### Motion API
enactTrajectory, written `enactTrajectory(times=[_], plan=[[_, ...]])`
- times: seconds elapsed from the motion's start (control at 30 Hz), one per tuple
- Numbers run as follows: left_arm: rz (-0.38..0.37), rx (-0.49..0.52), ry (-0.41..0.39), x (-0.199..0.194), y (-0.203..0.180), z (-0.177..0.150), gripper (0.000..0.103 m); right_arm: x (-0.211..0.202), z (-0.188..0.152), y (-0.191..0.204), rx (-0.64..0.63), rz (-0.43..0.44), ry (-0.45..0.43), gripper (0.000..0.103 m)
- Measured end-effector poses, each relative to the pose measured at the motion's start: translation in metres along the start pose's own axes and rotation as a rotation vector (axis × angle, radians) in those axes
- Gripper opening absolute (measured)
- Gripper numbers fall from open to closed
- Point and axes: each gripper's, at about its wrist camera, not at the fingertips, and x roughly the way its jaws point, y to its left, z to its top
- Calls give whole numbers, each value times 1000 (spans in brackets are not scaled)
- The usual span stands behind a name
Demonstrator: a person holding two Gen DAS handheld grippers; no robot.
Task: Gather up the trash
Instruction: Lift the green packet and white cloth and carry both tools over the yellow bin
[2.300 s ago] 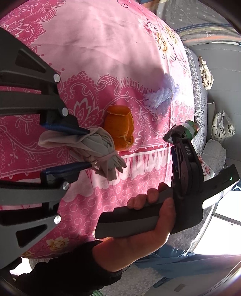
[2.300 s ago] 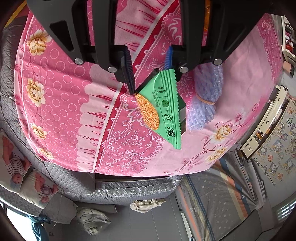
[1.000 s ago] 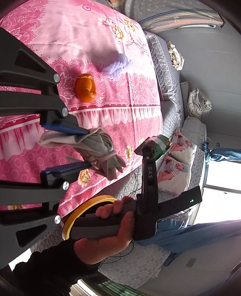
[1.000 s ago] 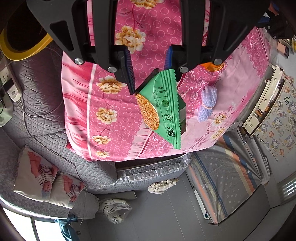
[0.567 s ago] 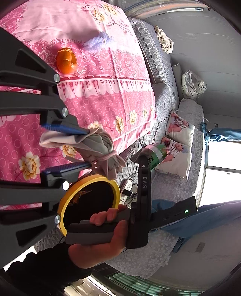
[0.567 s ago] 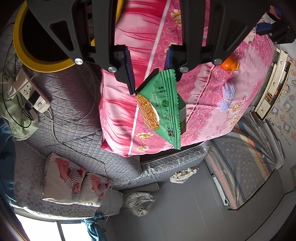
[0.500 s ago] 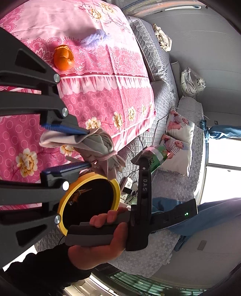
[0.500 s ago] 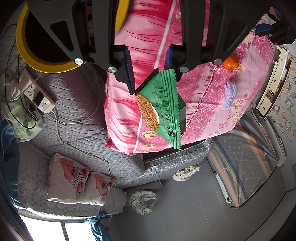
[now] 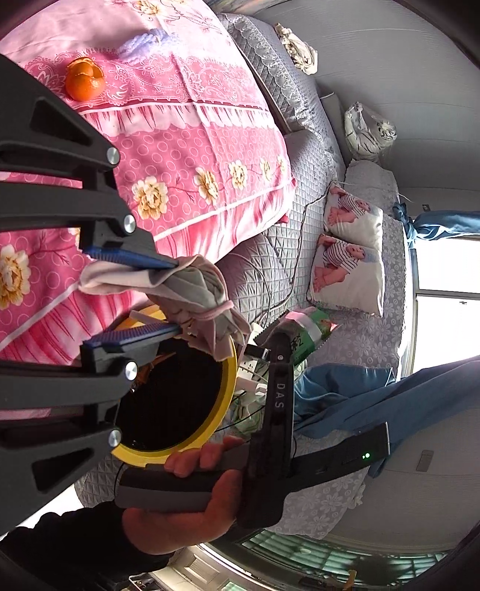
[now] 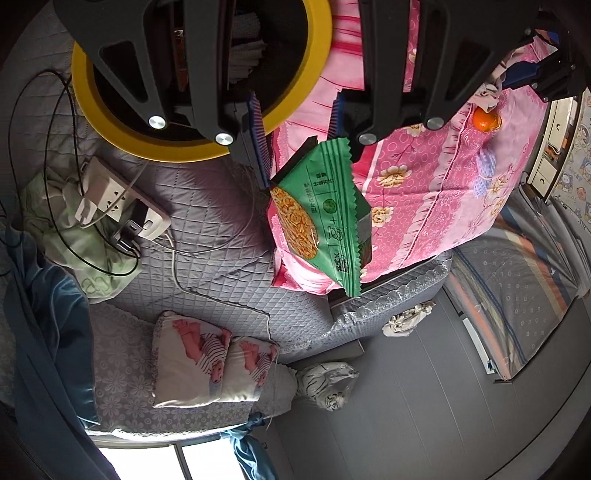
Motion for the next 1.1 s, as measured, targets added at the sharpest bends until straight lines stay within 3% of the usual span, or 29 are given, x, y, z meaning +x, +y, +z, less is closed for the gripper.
enactTrajectory(times=[0.57, 1.1], plan=[[-78, 64, 56, 55, -51, 12, 28, -24, -24, -78, 115, -91, -3, 27], [-109, 107, 149, 100, -75, 2, 28, -16, -57, -119, 190, -129, 47, 28]])
